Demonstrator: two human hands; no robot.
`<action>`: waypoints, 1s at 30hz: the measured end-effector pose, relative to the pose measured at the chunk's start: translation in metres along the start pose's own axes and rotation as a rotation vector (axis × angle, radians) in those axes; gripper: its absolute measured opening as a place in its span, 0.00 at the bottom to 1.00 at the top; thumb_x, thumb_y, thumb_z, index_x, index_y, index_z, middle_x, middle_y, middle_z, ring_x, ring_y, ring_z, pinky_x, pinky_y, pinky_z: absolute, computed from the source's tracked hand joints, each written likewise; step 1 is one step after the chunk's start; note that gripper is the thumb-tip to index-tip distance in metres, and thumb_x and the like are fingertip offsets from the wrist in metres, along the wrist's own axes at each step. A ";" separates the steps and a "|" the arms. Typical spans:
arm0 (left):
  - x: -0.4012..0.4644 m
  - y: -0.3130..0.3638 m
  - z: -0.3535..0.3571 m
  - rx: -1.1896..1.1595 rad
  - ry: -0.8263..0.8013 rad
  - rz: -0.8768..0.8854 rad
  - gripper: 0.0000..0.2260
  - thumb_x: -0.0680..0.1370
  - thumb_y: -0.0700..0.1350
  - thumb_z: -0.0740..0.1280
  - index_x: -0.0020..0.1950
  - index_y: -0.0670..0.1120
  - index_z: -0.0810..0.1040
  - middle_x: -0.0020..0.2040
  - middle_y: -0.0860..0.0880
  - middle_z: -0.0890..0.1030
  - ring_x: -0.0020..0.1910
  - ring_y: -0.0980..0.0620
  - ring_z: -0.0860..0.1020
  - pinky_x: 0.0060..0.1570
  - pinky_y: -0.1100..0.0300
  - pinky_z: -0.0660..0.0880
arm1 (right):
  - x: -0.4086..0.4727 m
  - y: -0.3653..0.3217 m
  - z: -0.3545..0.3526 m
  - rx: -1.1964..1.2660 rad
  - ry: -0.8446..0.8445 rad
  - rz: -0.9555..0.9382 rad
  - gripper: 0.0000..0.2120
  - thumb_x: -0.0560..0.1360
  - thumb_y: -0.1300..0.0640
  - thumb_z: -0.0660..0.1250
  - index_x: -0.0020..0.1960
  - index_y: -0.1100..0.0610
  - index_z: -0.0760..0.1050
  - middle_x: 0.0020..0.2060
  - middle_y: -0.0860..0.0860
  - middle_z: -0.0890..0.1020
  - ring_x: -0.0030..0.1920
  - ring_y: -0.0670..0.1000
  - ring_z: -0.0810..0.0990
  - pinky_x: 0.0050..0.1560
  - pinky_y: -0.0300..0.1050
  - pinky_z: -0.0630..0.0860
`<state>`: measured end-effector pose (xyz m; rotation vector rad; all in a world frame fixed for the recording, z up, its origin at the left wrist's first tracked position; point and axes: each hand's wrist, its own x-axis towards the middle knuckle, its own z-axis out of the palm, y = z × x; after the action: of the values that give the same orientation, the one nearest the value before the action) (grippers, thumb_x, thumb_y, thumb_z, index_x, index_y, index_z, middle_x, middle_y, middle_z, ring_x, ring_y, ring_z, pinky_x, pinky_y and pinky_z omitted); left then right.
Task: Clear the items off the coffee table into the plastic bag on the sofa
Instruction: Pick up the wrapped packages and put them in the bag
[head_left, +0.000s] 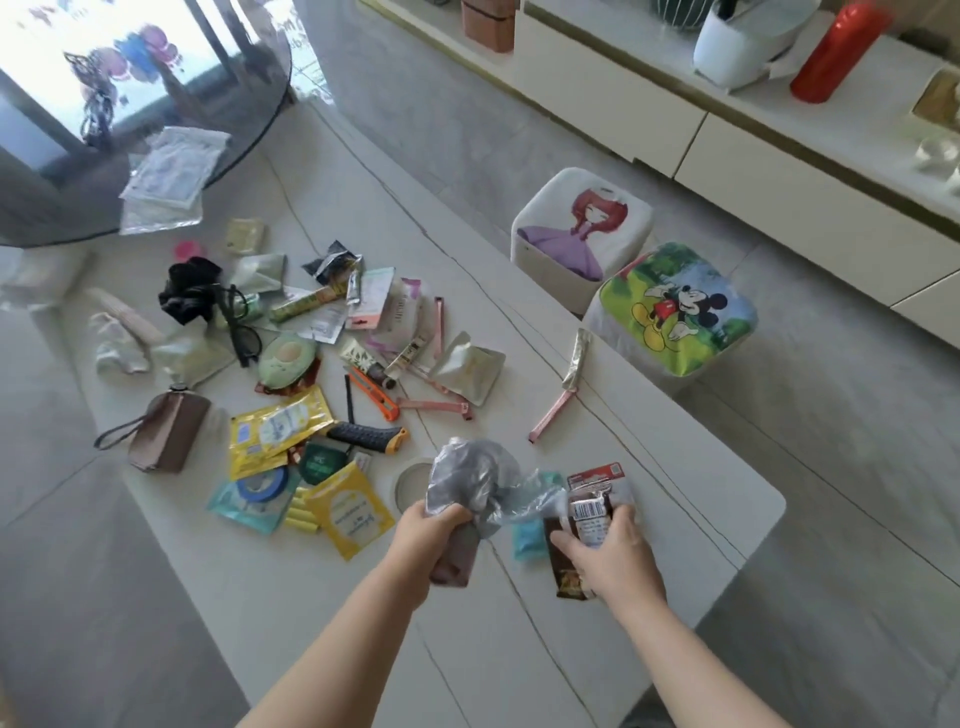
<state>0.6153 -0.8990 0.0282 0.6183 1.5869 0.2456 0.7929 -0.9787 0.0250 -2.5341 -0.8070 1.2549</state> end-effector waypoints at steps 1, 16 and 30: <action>-0.009 0.000 -0.009 -0.043 0.001 -0.007 0.13 0.62 0.45 0.71 0.44 0.45 0.75 0.39 0.41 0.80 0.40 0.41 0.79 0.40 0.51 0.77 | -0.007 -0.004 0.000 0.009 -0.014 -0.004 0.30 0.69 0.44 0.71 0.60 0.59 0.62 0.50 0.54 0.76 0.48 0.55 0.76 0.46 0.50 0.77; -0.148 -0.096 -0.190 -0.399 0.357 0.019 0.04 0.73 0.33 0.67 0.43 0.41 0.74 0.32 0.46 0.76 0.30 0.50 0.74 0.29 0.62 0.70 | -0.139 -0.099 0.069 0.126 -0.440 -0.265 0.10 0.68 0.60 0.68 0.48 0.54 0.74 0.46 0.54 0.82 0.46 0.54 0.80 0.49 0.51 0.79; -0.225 -0.273 -0.381 -0.794 0.619 -0.065 0.14 0.70 0.36 0.72 0.54 0.36 0.77 0.40 0.41 0.80 0.35 0.45 0.77 0.37 0.59 0.75 | -0.317 -0.172 0.260 -0.074 -0.755 -0.511 0.14 0.71 0.64 0.71 0.54 0.57 0.73 0.46 0.53 0.82 0.47 0.53 0.82 0.46 0.48 0.80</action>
<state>0.1798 -1.1643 0.1296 -0.1554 1.8932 1.0322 0.3682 -1.0268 0.1475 -1.6623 -1.5337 1.9897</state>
